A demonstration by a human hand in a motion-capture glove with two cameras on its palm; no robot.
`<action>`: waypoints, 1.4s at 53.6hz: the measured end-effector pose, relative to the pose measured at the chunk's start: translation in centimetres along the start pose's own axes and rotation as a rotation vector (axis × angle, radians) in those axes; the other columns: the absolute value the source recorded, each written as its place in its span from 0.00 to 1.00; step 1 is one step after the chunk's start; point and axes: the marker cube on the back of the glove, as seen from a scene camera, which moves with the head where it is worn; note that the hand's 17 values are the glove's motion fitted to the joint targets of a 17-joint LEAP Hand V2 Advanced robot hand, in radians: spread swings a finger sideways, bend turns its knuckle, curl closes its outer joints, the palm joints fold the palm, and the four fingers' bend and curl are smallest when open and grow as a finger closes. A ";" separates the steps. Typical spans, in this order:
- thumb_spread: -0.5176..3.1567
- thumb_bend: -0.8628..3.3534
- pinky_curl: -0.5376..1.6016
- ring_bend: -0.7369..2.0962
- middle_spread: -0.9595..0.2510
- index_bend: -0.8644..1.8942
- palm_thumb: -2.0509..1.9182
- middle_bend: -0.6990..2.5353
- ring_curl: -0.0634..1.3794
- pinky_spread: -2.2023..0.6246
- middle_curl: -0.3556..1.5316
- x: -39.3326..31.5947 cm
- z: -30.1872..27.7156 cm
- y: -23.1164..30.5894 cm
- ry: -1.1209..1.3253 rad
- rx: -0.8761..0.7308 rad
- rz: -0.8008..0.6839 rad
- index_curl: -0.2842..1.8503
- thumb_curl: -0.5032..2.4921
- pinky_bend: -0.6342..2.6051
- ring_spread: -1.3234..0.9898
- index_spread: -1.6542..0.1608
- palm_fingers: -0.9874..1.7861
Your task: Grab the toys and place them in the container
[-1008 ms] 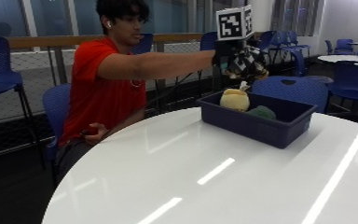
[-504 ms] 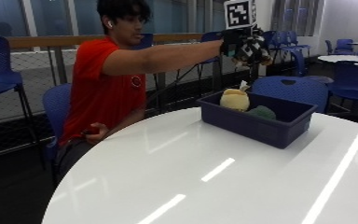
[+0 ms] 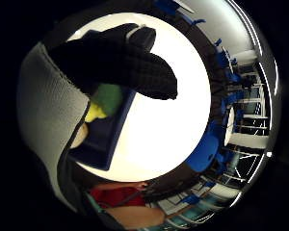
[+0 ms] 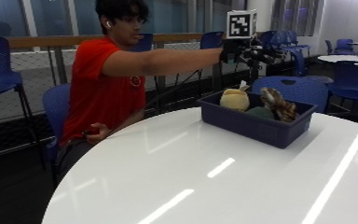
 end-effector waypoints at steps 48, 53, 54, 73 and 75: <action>0.45 0.19 0.40 0.33 0.76 0.37 0.50 0.26 0.32 0.81 0.34 15.5 9.8 15.5 -0.002 -0.003 0.274 0.32 0.25 0.53 0.61 0.74 0.31; 0.46 0.19 0.40 0.32 0.76 0.38 0.50 0.26 0.31 0.81 0.33 16.6 11.1 16.8 0.017 -0.024 0.302 0.31 0.25 0.52 0.61 0.74 0.30; 0.46 0.19 0.40 0.32 0.75 0.37 0.50 0.26 0.31 0.81 0.33 16.9 11.4 17.0 0.018 -0.028 0.308 0.31 0.25 0.52 0.61 0.74 0.30; 0.46 0.19 0.40 0.32 0.75 0.38 0.50 0.26 0.27 0.81 0.31 19.6 13.0 20.9 -0.014 -0.047 0.362 0.31 0.24 0.50 0.60 0.74 0.31; 0.46 0.19 0.40 0.32 0.75 0.38 0.50 0.26 0.27 0.81 0.31 19.8 12.8 21.2 -0.014 -0.045 0.363 0.31 0.24 0.50 0.61 0.73 0.31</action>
